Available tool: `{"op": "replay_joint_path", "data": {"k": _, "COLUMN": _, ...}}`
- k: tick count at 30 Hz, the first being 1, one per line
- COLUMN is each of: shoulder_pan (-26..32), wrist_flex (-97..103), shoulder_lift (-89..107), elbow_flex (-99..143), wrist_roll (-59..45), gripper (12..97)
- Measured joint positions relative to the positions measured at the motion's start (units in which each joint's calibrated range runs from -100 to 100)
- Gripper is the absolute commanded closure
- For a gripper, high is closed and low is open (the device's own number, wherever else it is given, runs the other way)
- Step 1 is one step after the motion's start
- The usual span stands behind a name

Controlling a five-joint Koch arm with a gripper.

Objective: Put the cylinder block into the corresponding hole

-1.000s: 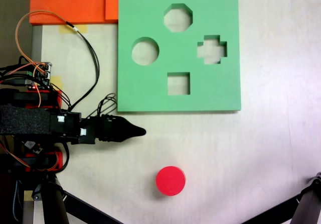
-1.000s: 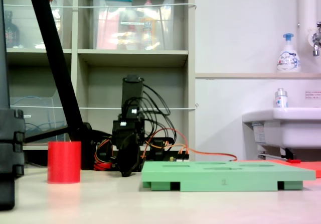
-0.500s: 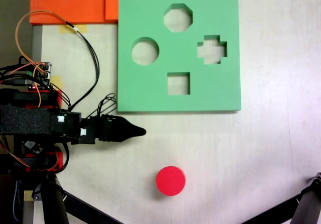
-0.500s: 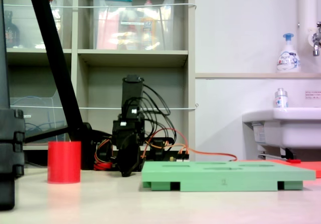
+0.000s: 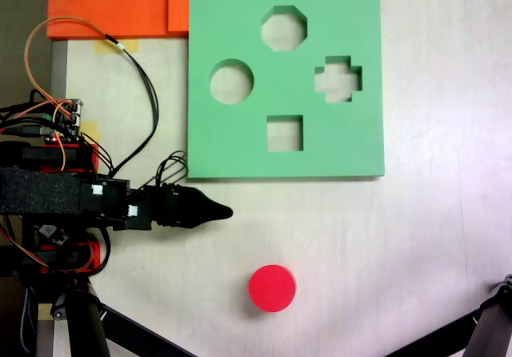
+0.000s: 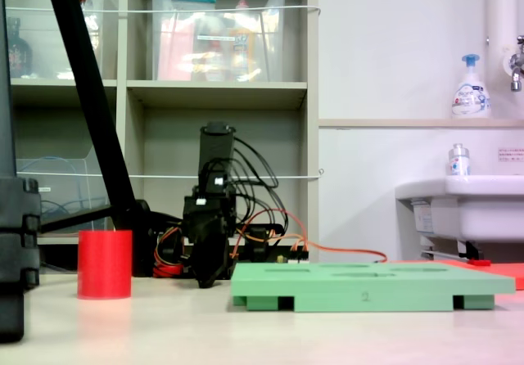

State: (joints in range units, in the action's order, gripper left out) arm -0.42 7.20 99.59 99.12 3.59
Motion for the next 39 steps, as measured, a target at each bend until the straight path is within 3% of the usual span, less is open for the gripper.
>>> {"op": "replay_joint_path", "data": {"k": 19, "shoulder_pan": -1.66, "wrist_flex": 0.00, "shoulder_lift": 0.00, "elbow_flex": 0.00, "wrist_roll": 0.93, "gripper": 59.7}}
{"op": "replay_joint_path", "data": {"k": 22, "shoulder_pan": -1.61, "wrist_flex": 0.00, "shoulder_lift": 0.00, "elbow_flex": 0.00, "wrist_roll": 0.93, "gripper": 53.8}}
{"op": "replay_joint_path", "data": {"k": 25, "shoulder_pan": -1.66, "wrist_flex": 1.37, "shoulder_lift": 0.00, "elbow_flex": 0.20, "wrist_roll": 2.00, "gripper": 53.4}}
{"op": "replay_joint_path", "data": {"k": 32, "shoulder_pan": -2.98, "wrist_flex": 33.58, "shoulder_lift": -0.14, "elbow_flex": 0.29, "wrist_roll": 23.10, "gripper": 56.6}}
{"op": "replay_joint_path", "data": {"k": 39, "shoulder_pan": -4.93, "wrist_flex": 37.20, "shoulder_lift": -0.14, "elbow_flex": 0.29, "wrist_roll": 39.56, "gripper": 59.7}}
